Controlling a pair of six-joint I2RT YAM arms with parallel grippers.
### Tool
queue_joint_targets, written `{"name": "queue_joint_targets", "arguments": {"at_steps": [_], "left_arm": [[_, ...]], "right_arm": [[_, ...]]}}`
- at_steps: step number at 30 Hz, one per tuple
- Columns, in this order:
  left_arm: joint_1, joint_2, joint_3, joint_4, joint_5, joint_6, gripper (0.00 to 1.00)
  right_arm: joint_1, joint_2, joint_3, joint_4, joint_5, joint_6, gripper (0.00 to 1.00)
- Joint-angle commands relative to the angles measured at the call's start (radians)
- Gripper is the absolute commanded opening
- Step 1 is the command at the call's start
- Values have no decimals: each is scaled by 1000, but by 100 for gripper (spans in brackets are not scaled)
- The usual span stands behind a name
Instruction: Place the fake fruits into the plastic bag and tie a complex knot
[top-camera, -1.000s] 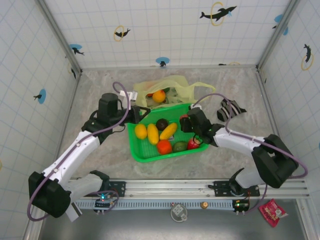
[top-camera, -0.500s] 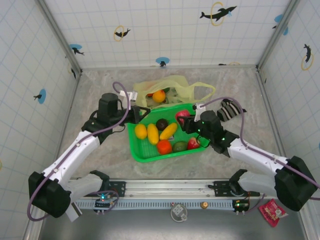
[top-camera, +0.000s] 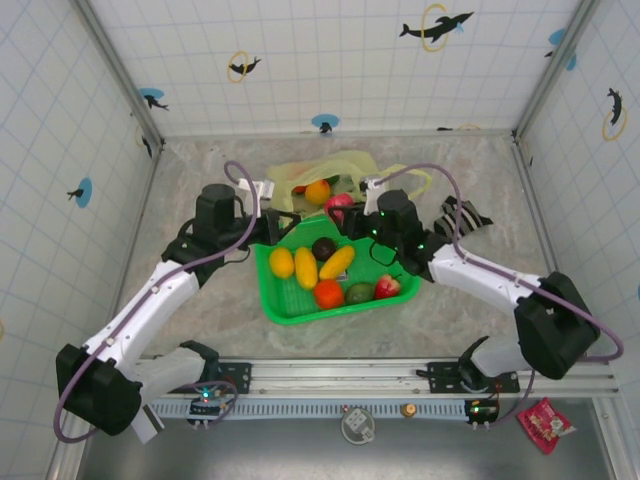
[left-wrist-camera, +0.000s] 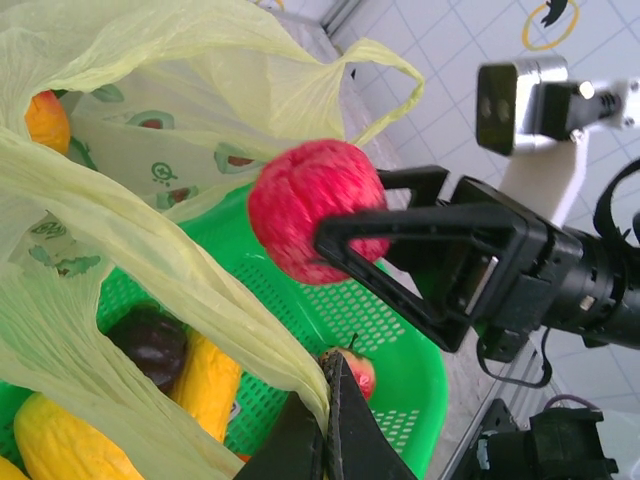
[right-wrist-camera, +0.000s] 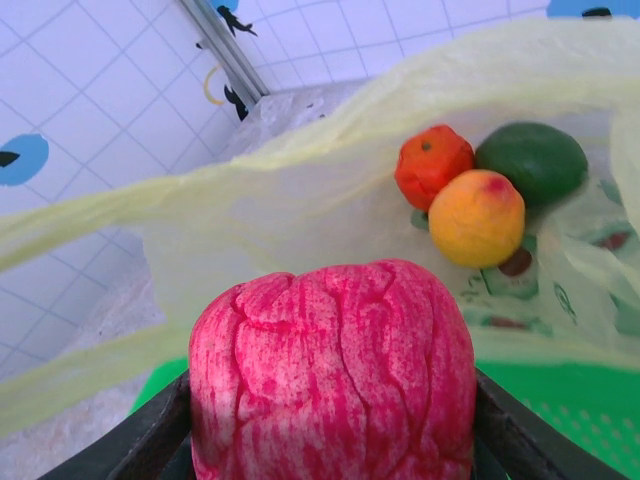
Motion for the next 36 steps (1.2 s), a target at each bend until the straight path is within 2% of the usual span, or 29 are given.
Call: {"name": "queue_joint_targets", "arguments": {"at_steps": [1, 10, 18, 19, 21, 24, 26, 30, 36], "left_arm": [[-7, 6, 46, -9, 0, 22, 0], [-7, 23, 83, -6, -3, 27, 0], [-5, 32, 79, 7, -27, 33, 0], [-5, 33, 80, 13, -34, 30, 0], [-4, 35, 81, 23, -38, 25, 0], [-4, 37, 90, 29, -38, 19, 0], [-4, 37, 91, 30, -38, 19, 0], [-5, 34, 84, 30, -39, 23, 0], [-4, 25, 64, 30, -34, 27, 0]], "right_arm": [[-15, 84, 99, 27, -8, 1, 47], [-39, 328, 292, 43, -26, 34, 47], [-14, 569, 572, -57, -60, 60, 49], [-8, 597, 603, -81, -57, 58, 53], [-1, 629, 647, -121, -44, 55, 69], [-1, 616, 629, -121, -34, 50, 80], [-7, 586, 588, -98, -35, 50, 81], [-28, 526, 517, -67, -56, 56, 79], [-45, 431, 431, -22, -107, 45, 68]]}}
